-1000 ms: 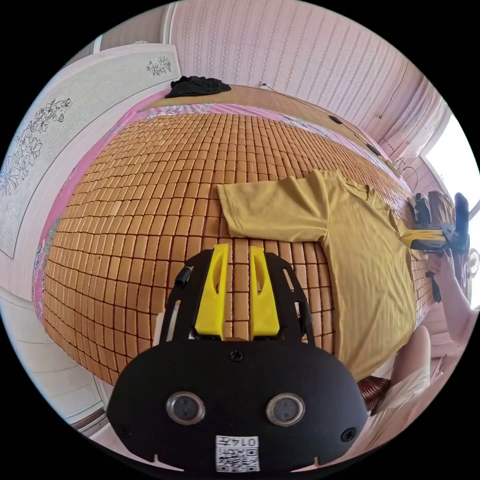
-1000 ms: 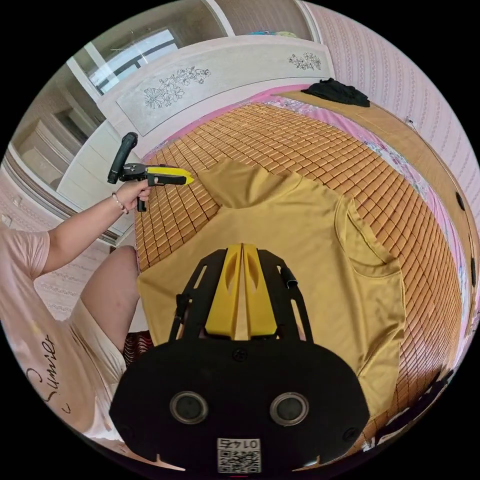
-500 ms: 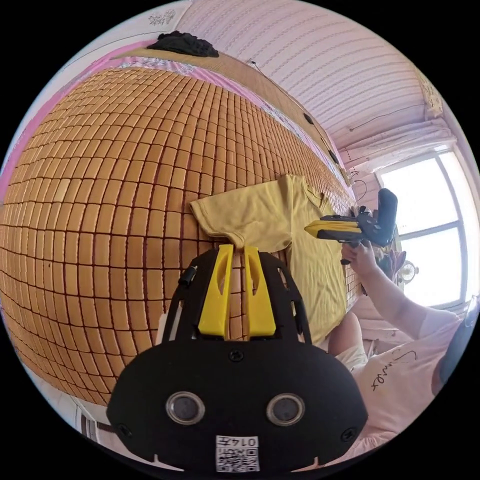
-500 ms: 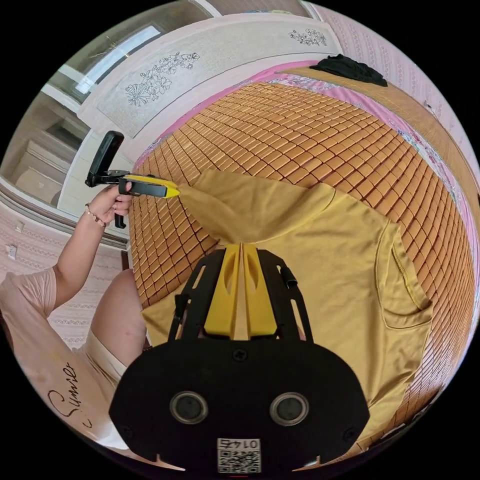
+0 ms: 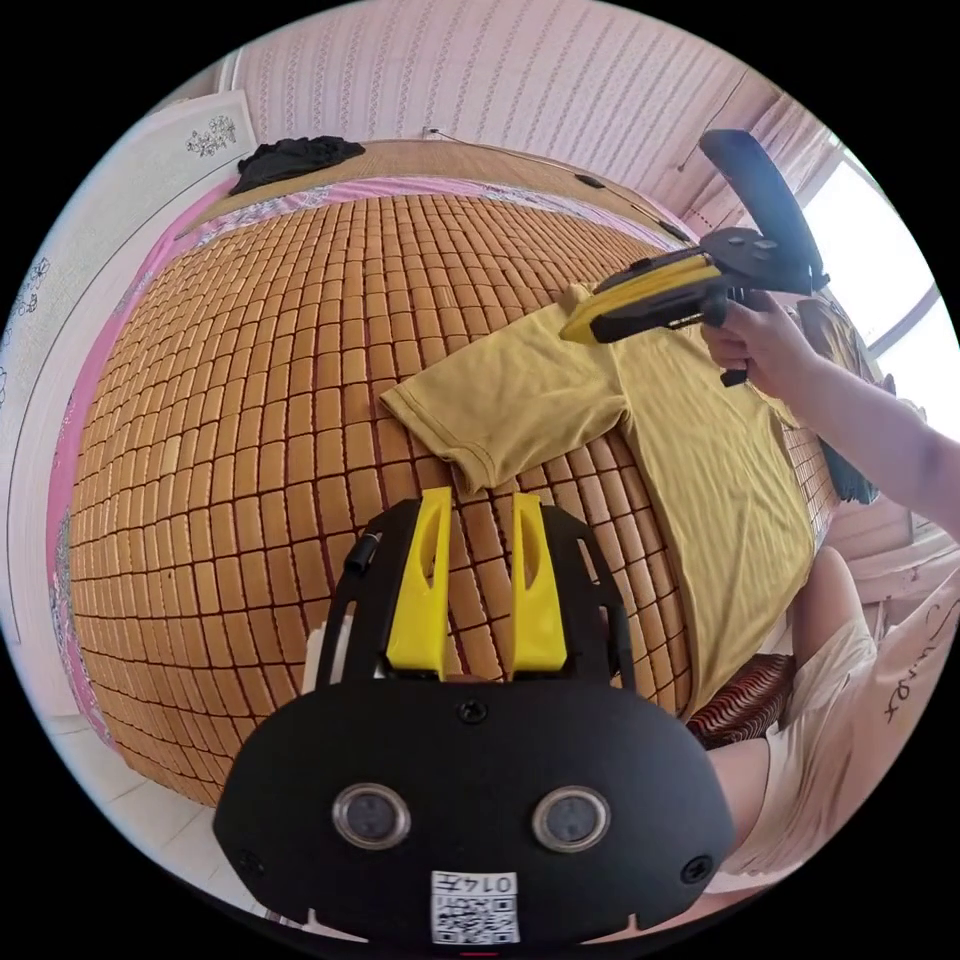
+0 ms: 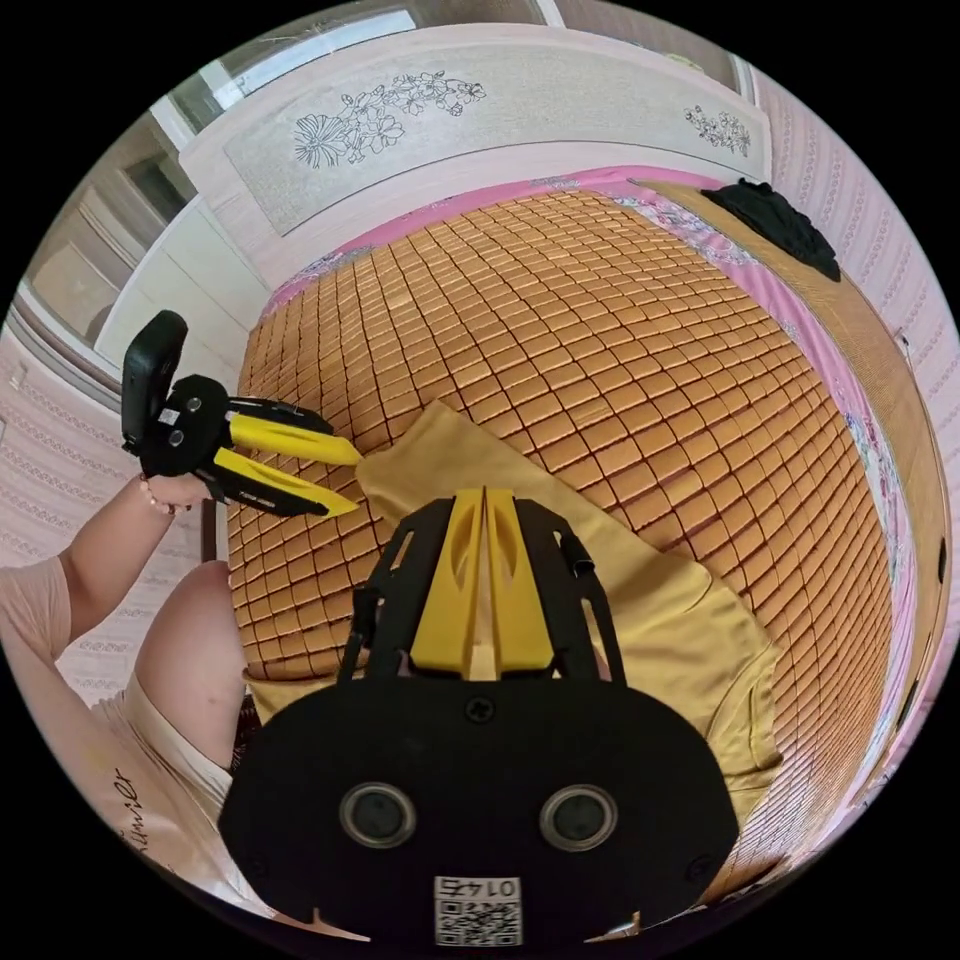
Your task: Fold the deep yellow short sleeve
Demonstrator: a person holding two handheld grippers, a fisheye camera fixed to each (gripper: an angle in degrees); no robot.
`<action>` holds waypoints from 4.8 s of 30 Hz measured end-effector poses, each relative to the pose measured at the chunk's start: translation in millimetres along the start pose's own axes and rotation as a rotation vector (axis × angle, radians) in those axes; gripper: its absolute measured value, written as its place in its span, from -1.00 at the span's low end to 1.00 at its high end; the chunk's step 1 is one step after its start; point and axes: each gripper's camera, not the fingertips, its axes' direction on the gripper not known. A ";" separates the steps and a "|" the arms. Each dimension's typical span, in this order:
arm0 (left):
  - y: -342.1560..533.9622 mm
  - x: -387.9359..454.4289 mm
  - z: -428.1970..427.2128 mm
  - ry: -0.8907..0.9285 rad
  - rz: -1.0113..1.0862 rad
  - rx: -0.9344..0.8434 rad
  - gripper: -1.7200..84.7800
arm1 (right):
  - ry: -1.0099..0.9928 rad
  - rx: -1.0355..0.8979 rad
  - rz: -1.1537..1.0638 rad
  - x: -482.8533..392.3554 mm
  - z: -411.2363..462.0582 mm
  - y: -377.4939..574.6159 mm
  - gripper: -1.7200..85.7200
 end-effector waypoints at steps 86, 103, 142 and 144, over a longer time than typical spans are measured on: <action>-283.3 226.7 128.2 0.010 0.105 -0.066 -0.98 | 0.292 0.168 0.711 236.4 -280.9 364.3 -0.97; -101.2 232.3 23.9 0.140 0.061 0.141 -0.98 | 0.172 0.183 0.729 6.8 -374.2 562.9 -0.97; 145.3 68.3 -2.5 0.066 -0.497 0.474 -0.85 | 0.062 0.070 0.181 -170.6 -294.2 186.6 -0.78; 130.0 58.8 8.8 0.055 -0.457 0.439 -0.84 | 0.043 0.047 0.123 -165.9 -276.2 135.2 -0.78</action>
